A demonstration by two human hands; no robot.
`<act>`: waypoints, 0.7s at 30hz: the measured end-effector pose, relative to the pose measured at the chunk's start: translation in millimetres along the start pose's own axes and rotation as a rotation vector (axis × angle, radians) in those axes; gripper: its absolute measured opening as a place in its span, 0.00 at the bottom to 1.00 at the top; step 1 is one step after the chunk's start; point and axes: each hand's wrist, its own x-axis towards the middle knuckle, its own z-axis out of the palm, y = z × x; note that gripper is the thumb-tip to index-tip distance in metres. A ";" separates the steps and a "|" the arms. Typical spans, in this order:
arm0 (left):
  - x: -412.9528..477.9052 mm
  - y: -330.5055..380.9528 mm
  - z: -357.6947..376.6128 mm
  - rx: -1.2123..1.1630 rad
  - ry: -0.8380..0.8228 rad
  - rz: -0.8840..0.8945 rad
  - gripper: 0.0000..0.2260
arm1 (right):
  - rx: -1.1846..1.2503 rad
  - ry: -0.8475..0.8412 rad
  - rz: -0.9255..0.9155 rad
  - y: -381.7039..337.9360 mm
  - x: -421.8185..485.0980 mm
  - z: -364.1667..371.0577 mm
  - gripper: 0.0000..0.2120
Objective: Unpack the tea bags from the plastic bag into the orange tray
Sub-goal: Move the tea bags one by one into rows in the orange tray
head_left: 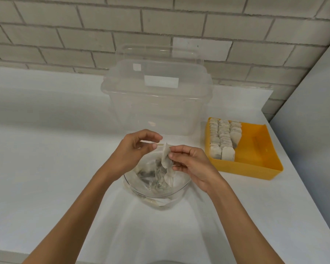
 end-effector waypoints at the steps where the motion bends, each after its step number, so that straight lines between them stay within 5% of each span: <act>1: -0.6 -0.8 1.1 -0.036 0.030 -0.042 0.06 | -0.022 0.026 -0.024 0.5 0.7 1.0 0.07; 5: -2.7 -1.6 6.4 -0.094 0.050 -0.159 0.10 | -0.119 0.096 -0.137 2.6 3.2 4.6 0.06; 14: 0.4 -6.3 -0.8 -0.013 0.128 -0.097 0.03 | -0.283 0.106 -0.263 -2.2 15.3 7.4 0.04; 21: 6.2 -16.7 -7.2 0.163 0.138 -0.091 0.03 | -1.062 -0.075 -0.329 -2.5 42.4 3.2 0.13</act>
